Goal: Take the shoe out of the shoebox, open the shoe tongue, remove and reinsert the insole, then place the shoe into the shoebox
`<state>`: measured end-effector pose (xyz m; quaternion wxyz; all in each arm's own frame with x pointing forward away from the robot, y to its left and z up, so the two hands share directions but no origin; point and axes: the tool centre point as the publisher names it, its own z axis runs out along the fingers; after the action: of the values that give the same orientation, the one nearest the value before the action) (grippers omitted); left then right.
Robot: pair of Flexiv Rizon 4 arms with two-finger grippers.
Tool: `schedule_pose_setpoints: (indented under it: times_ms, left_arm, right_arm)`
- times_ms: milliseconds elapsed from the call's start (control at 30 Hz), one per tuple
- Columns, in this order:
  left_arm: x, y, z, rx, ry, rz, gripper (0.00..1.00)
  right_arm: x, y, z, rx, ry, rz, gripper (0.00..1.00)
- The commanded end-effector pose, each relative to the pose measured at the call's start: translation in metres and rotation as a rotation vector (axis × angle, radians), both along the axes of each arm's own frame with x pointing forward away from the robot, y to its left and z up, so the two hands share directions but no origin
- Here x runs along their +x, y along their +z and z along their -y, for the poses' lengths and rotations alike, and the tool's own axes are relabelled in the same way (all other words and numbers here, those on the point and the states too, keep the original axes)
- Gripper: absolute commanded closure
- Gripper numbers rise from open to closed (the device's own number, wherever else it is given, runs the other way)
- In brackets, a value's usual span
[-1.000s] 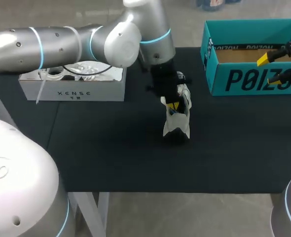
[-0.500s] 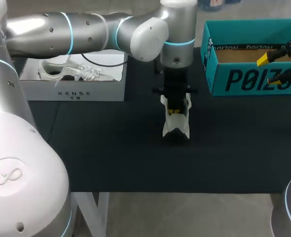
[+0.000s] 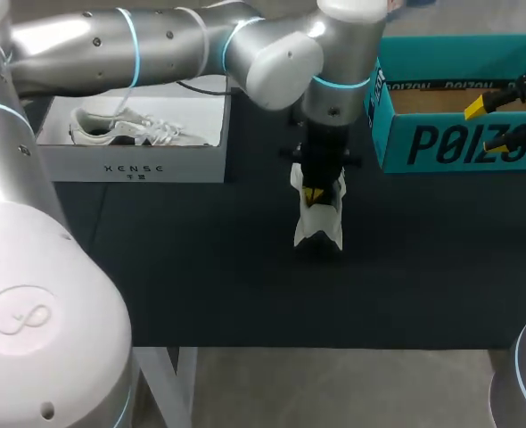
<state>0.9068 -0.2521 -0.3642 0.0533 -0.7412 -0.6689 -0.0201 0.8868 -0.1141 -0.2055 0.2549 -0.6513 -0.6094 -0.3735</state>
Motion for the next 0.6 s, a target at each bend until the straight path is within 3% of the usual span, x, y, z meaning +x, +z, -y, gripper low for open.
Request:
schedule_pose_setpoints:
  times_ms: [33, 267, 600]
  left_arm:
    - [-0.004, -0.011, 0.005, 0.043, -0.01, -0.061, 1.0]
    - [-0.01, -0.031, 0.001, 0.151, -0.037, -0.086, 1.0]
    - [-0.023, -0.054, 0.006, 0.049, -0.031, -0.141, 1.0]
  right_arm:
    - [0.0, 0.0, 0.0, -0.002, -0.001, -0.002, 0.0]
    - [0.0, 0.0, 0.0, -0.002, -0.001, -0.002, 0.0]
    - [0.0, 0.0, 0.0, -0.002, -0.001, -0.002, 0.0]
